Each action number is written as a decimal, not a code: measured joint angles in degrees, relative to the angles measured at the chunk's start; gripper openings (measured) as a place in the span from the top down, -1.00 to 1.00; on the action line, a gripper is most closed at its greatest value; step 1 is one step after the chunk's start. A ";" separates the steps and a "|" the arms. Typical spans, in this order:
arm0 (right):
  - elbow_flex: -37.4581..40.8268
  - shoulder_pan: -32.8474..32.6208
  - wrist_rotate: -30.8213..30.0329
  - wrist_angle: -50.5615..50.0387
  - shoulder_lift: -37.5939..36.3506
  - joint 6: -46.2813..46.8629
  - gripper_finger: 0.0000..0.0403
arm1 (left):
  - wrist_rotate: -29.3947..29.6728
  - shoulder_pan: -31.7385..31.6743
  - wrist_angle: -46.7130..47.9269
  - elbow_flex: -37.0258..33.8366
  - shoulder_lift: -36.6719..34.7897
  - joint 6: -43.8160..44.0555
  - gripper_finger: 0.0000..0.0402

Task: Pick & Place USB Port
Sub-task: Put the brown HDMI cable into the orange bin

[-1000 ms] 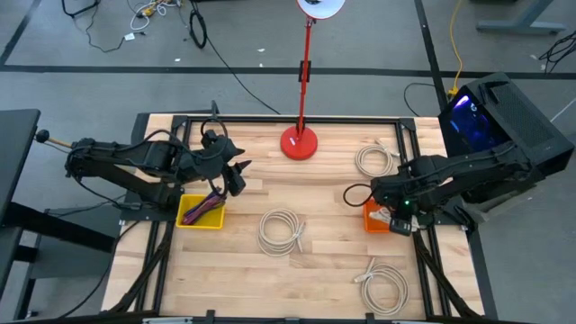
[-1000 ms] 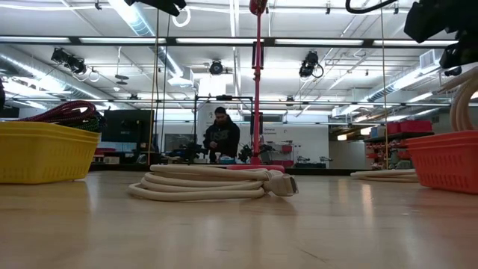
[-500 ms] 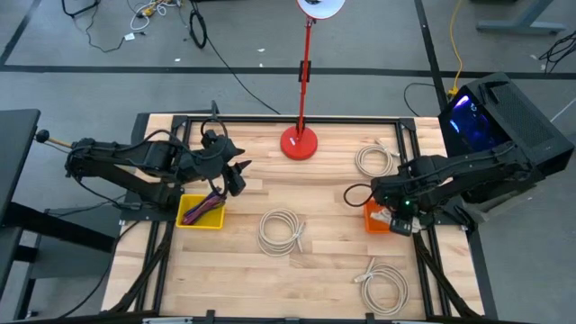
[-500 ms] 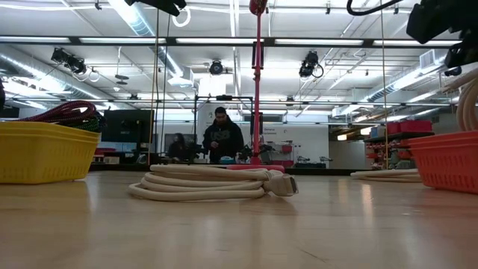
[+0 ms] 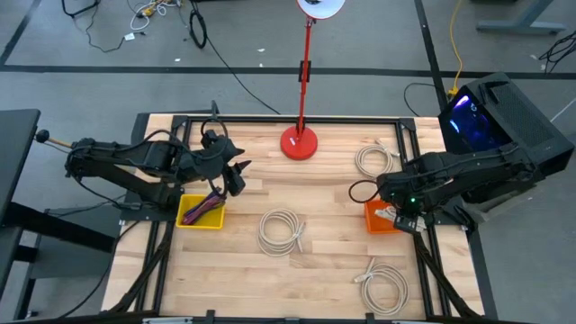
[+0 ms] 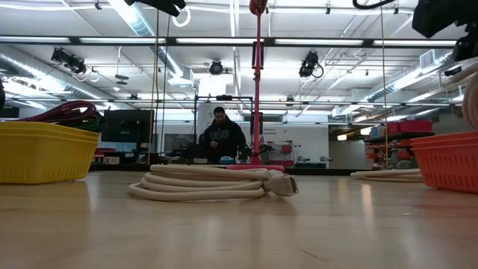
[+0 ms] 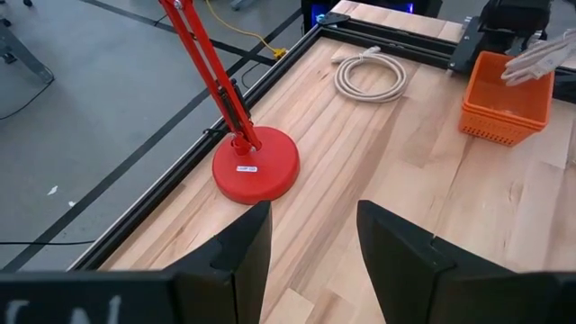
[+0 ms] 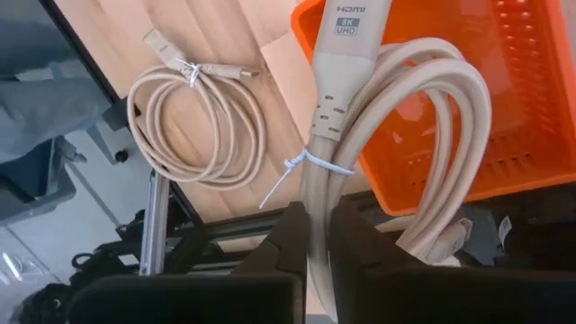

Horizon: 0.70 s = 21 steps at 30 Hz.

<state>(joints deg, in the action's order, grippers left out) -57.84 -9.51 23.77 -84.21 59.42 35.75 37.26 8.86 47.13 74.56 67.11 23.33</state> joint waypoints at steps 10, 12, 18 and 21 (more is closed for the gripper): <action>-5.03 -0.05 1.73 -1.51 -0.07 0.74 0.93 | 0.37 0.00 0.04 0.00 0.00 -0.07 0.15; -6.38 -0.05 1.20 -2.94 0.00 1.20 0.93 | 0.41 0.00 0.04 0.00 0.00 -0.08 0.15; -10.43 -0.05 0.10 -2.27 1.39 1.35 0.93 | 0.52 0.00 0.04 0.00 0.00 -0.09 0.15; -10.81 -0.05 -0.89 -1.36 3.04 0.38 0.93 | 0.61 0.00 0.04 0.00 0.00 -0.09 0.15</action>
<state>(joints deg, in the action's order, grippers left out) -68.65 -9.56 22.87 -85.57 62.46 36.13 37.86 8.86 47.18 74.56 67.11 23.24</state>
